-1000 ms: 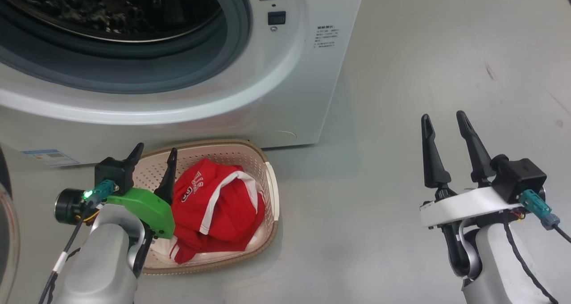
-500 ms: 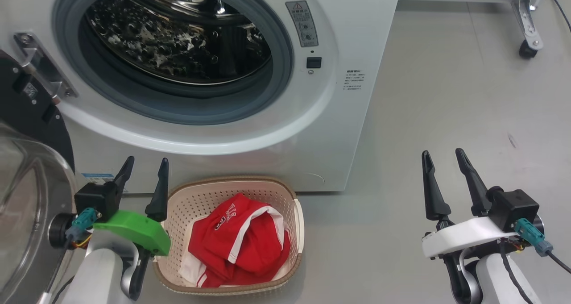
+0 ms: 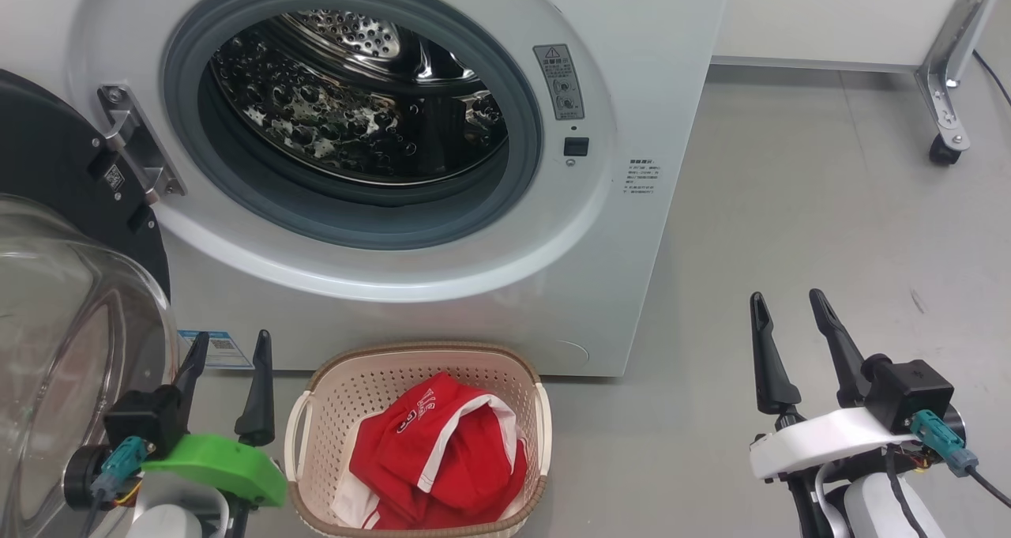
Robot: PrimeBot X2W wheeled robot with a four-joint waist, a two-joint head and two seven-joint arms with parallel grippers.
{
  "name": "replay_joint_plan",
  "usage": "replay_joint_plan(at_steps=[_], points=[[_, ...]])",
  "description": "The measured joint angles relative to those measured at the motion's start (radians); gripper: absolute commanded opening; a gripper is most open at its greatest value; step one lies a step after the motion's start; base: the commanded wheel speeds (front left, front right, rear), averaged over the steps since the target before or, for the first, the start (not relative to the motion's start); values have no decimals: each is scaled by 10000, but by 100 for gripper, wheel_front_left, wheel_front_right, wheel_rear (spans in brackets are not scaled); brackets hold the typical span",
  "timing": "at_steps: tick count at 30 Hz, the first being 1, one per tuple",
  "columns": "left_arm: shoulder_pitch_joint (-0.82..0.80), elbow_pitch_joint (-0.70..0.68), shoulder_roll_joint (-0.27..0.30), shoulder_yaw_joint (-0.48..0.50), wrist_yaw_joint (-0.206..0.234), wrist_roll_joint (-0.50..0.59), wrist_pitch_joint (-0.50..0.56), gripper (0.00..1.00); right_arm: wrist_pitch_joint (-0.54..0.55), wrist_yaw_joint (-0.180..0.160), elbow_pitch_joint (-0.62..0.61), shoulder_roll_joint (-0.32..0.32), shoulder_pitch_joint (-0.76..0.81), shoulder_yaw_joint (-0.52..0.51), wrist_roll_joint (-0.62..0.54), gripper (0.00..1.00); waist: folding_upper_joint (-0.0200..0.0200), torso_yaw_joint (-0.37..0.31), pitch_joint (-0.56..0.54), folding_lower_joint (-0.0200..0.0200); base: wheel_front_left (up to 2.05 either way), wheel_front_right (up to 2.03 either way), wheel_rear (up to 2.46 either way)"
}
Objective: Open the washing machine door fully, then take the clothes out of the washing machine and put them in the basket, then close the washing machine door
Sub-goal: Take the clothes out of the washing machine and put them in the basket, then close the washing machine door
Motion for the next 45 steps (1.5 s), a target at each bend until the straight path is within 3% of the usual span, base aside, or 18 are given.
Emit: replay_joint_plan(at_steps=[22, 45], points=[[854, -1361, -10, 267, 0, 102, 0, 100, 0, 59, -255, 21, 68, -29, 0, 100, 0, -130, 76, 0, 0, 0, 0], [1103, -1885, -13, 270, 0, 190, -10, 100, 0, 63, -307, 23, 68, -96, 0, 100, 0, -185, 132, 0, 0, 0, 0]])
